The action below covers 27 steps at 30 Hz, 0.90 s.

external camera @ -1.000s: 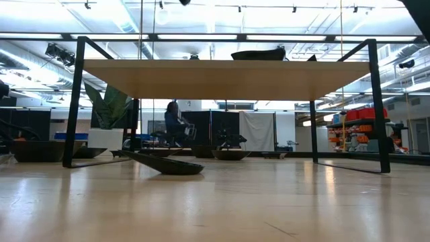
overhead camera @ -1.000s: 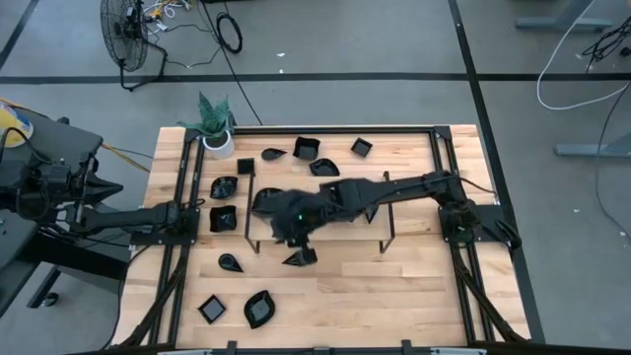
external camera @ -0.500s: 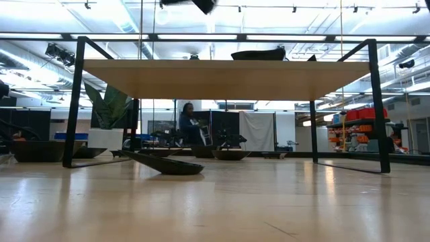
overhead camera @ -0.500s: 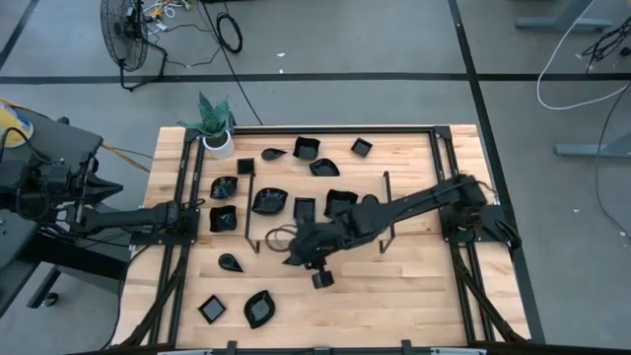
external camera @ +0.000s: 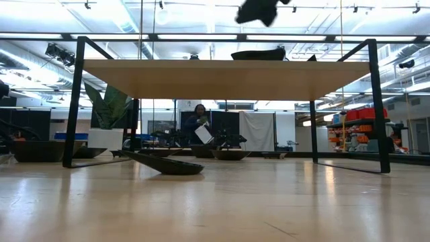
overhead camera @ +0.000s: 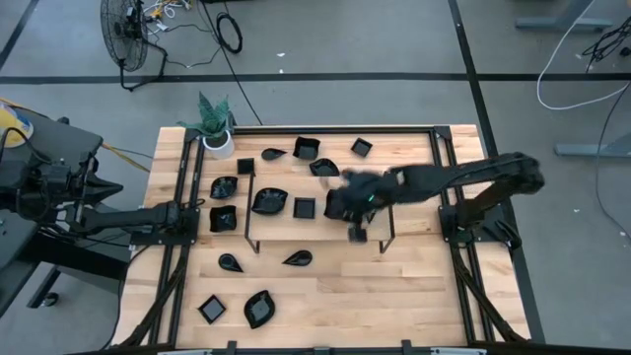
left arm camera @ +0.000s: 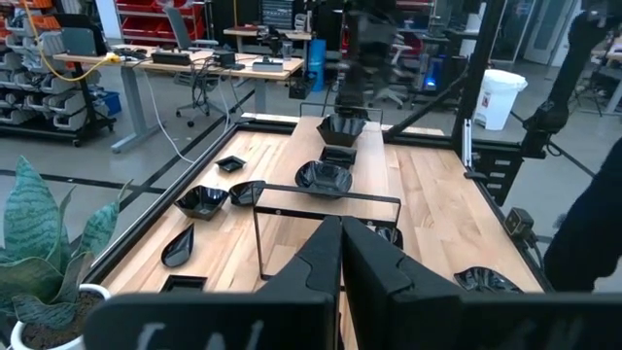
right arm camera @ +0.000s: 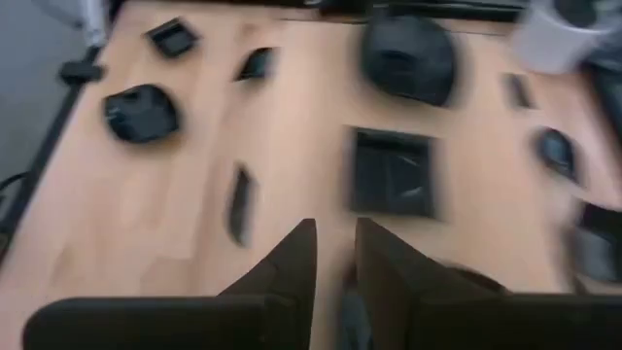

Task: Pick & Place Mini shaped plates
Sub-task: Stack the square plate on top of the square plate on the shelf

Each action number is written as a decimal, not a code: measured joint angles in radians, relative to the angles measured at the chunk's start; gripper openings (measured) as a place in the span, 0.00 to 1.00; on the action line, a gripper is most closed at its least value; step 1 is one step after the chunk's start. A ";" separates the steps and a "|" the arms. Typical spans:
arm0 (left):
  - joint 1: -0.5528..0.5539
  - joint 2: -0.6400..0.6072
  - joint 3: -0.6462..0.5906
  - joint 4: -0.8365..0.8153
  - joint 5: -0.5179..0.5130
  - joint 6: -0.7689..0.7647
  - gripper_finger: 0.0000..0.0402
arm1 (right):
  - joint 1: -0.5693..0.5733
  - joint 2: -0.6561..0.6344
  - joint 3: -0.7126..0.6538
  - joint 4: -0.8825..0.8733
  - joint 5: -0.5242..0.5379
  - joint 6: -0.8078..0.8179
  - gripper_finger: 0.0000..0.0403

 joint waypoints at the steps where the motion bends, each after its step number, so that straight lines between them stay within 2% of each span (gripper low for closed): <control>1: 0.000 0.000 0.000 0.000 0.000 0.000 0.05 | -0.028 -0.035 -0.021 -0.006 0.000 0.001 0.19; 8: 0.000 0.000 0.000 0.000 0.000 0.000 0.05 | -0.260 -0.202 -0.078 -0.063 0.000 -0.081 0.19; 17: 0.000 0.000 0.000 0.000 0.000 0.000 0.05 | -0.541 -0.203 -0.079 -0.078 -0.005 -0.110 0.19; 21: 0.000 0.000 0.000 0.000 0.000 0.000 0.05 | -0.646 -0.180 -0.079 -0.087 -0.014 -0.016 0.24; 27: 0.000 0.000 0.000 0.000 0.000 0.000 0.05 | -0.790 -0.134 -0.079 -0.111 -0.013 0.203 0.37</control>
